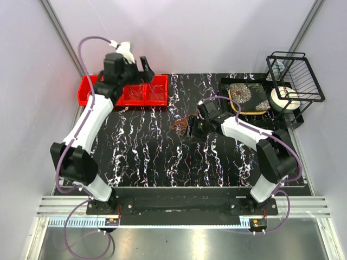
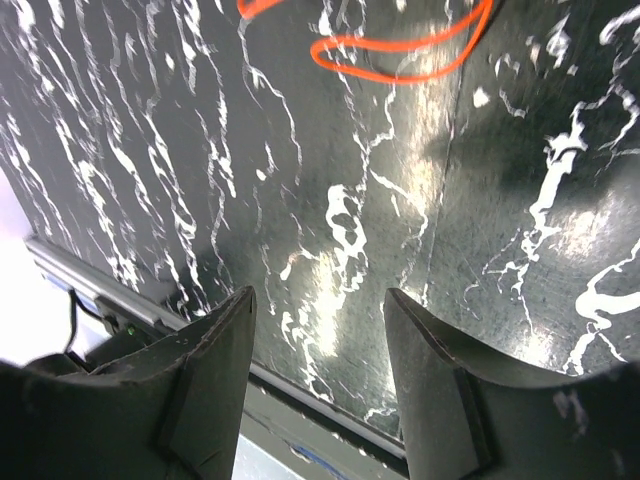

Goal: Untangle the cables

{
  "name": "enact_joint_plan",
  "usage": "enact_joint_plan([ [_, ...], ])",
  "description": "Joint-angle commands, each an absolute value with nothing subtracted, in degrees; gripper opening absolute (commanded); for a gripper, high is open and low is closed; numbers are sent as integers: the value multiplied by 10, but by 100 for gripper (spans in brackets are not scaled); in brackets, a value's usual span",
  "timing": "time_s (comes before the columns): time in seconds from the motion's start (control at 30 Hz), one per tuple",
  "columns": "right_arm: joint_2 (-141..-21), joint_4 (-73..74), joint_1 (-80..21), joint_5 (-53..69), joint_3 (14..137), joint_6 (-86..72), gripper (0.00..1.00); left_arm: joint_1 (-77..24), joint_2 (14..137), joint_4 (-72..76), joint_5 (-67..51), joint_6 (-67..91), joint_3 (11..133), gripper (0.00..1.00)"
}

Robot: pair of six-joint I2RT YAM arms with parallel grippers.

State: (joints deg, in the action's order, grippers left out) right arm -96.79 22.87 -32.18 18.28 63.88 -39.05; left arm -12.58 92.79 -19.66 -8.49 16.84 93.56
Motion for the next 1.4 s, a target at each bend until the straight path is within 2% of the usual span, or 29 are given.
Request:
enact_joint_plan([
  [0.0,-925,231,-318,138,675,-409,61,-176,901,-211,-38,158,861,95],
  [0.13,-913,234,-312,114,680,-423,60,-229,898,-205,-35,157,809,93],
  [0.37,-864,237,-303,20,659,-431,61,-287,958,-187,-65,175,798,88],
  [0.87,-857,245,-288,33,628,-420,60,-326,1105,-161,-95,154,867,75],
  [1.1,-861,251,-282,37,629,-412,60,-329,1159,-185,-99,143,917,62],
  [1.17,-861,252,-280,38,629,-410,60,-329,1169,-187,-98,142,918,54],
  [1.37,-867,254,-278,42,634,-410,60,-331,1183,-227,-75,123,938,50],
])
